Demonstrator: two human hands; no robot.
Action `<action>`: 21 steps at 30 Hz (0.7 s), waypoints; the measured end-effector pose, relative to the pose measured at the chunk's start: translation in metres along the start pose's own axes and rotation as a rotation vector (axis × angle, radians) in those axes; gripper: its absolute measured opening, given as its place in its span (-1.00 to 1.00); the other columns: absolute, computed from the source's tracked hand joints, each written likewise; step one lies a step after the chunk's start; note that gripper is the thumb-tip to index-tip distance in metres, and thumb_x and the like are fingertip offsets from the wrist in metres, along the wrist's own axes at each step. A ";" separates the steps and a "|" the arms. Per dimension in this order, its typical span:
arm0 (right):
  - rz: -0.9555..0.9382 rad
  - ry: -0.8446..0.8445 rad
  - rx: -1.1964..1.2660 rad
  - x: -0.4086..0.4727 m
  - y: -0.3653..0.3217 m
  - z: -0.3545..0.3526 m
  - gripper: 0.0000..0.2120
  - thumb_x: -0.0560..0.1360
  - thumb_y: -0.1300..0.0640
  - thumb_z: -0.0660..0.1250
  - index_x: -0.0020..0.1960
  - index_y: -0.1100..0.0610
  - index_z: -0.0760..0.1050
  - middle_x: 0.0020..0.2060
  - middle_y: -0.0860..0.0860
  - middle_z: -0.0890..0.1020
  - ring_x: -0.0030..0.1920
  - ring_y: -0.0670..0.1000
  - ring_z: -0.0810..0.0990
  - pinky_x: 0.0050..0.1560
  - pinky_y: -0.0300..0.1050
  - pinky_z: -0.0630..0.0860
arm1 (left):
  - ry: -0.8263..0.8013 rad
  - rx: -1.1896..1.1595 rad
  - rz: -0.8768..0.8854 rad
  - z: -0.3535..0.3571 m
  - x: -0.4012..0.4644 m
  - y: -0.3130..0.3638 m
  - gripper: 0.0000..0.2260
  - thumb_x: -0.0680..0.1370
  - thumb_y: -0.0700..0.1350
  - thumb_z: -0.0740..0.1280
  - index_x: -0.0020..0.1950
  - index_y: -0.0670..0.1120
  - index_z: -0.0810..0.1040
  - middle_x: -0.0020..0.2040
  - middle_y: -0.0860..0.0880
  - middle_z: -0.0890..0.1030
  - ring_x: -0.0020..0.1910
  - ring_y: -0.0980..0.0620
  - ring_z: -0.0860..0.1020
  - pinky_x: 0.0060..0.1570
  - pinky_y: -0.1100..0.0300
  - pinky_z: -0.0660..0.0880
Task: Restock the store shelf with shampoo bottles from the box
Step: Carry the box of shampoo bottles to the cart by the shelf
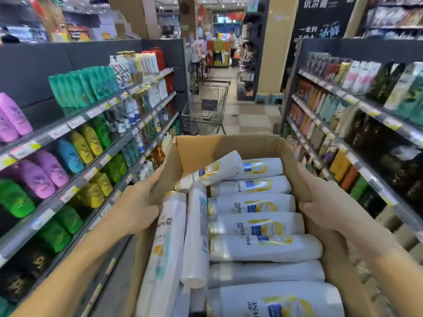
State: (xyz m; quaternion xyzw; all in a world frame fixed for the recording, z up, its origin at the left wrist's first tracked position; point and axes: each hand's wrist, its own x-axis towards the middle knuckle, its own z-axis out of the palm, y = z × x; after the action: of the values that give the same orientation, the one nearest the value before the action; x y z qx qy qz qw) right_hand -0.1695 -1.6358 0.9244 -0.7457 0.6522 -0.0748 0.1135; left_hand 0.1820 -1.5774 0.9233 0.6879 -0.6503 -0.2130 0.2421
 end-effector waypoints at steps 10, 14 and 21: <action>-0.006 -0.032 0.053 0.289 -0.029 0.005 -0.14 0.52 0.32 0.21 0.56 -0.06 -0.28 0.39 0.23 0.40 0.31 0.26 0.43 0.16 0.12 0.49 | -0.047 0.001 0.009 -0.005 0.307 -0.065 -0.18 0.49 -0.26 0.34 0.51 0.33 -0.02 0.28 0.27 0.41 0.22 0.13 0.49 0.00 0.29 0.45; 0.051 -0.073 0.053 0.409 -0.045 0.009 -0.12 0.54 0.27 0.22 0.54 -0.13 -0.33 0.45 0.26 0.28 0.27 0.28 0.44 0.06 0.10 0.51 | -0.053 -0.015 -0.010 -0.018 0.423 -0.089 -0.22 0.50 -0.26 0.34 0.55 0.22 0.01 0.29 0.29 0.30 0.31 0.15 0.39 0.19 0.29 0.34; -0.010 -0.037 -0.016 0.604 -0.069 0.003 -0.13 0.51 0.28 0.18 0.55 -0.08 -0.33 0.36 0.15 0.45 0.31 0.24 0.42 0.19 0.05 0.43 | -0.069 0.086 0.005 -0.049 0.637 -0.132 -0.18 0.42 -0.21 0.33 0.44 0.46 0.04 0.27 0.16 0.55 0.13 0.00 0.61 0.13 -0.07 0.56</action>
State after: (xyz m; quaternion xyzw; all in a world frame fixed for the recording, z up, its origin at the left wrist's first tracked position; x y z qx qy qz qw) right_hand -0.0189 -2.2251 0.9177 -0.7513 0.6467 -0.0564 0.1192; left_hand 0.3566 -2.2058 0.8960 0.6883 -0.6686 -0.2075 0.1903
